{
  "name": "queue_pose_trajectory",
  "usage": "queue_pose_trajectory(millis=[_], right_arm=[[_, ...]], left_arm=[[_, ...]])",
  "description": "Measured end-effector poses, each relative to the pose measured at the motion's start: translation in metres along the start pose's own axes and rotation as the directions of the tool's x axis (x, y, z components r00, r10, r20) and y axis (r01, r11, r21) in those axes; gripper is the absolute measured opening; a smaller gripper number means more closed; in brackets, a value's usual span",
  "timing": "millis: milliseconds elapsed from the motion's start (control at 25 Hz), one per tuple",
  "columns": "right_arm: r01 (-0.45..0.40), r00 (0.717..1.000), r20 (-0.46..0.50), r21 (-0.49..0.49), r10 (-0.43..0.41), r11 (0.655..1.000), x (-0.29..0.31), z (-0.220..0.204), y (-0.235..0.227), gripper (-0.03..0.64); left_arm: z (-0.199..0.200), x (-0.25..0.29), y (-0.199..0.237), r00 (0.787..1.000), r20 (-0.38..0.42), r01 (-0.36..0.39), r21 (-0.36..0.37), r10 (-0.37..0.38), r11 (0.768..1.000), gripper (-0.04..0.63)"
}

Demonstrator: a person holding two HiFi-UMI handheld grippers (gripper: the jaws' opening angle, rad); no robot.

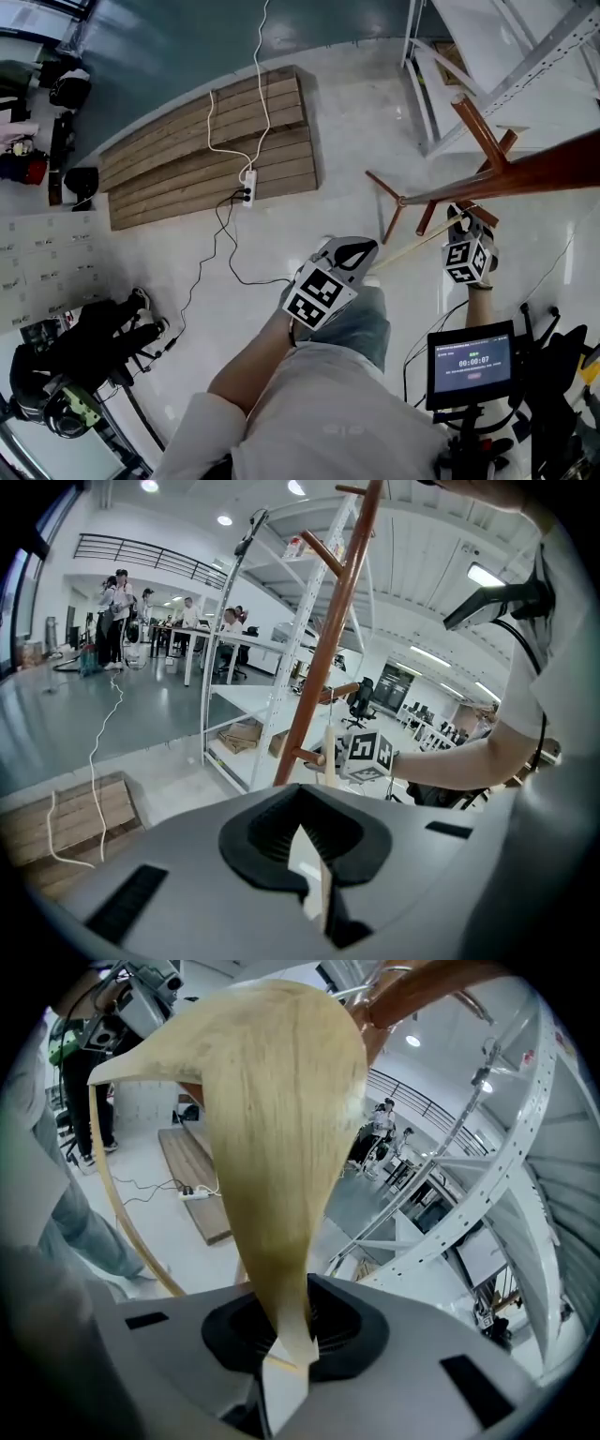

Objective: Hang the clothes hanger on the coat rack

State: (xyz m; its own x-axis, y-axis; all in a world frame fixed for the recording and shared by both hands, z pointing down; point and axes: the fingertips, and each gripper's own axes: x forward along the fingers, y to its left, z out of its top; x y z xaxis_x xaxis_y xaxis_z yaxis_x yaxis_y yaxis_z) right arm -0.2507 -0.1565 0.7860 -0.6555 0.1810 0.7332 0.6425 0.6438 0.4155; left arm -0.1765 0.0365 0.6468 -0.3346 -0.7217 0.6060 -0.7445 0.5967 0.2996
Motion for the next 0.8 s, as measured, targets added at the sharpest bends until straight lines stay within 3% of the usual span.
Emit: queue_pose_trajectory(millis=[240, 480, 680, 800], right_arm=[[0.028, 0.999, -0.041, -0.178, -0.035, 0.984, 0.007, -0.003, -0.022, 0.06], [0.041, 0.995, -0.079, -0.269, -0.064, 0.962, 0.016, 0.002, -0.04, 0.06], [0.047, 0.995, -0.073, -0.28, -0.071, 0.959, 0.015, 0.004, -0.051, 0.077], [0.045, 0.998, -0.034, -0.249, -0.055, 0.967, 0.012, 0.012, -0.054, 0.161]], left_arm=[[-0.002, -0.008, 0.001, 0.999, 0.011, -0.031, -0.022, 0.031, 0.999, 0.008], [-0.004, -0.02, 0.012, 0.998, 0.009, -0.061, -0.04, 0.061, 0.997, 0.006], [-0.006, -0.024, 0.013, 0.998, 0.002, -0.069, -0.052, 0.069, 0.996, 0.008], [-0.006, -0.025, 0.014, 0.997, 0.007, -0.074, -0.054, 0.074, 0.996, 0.008]])
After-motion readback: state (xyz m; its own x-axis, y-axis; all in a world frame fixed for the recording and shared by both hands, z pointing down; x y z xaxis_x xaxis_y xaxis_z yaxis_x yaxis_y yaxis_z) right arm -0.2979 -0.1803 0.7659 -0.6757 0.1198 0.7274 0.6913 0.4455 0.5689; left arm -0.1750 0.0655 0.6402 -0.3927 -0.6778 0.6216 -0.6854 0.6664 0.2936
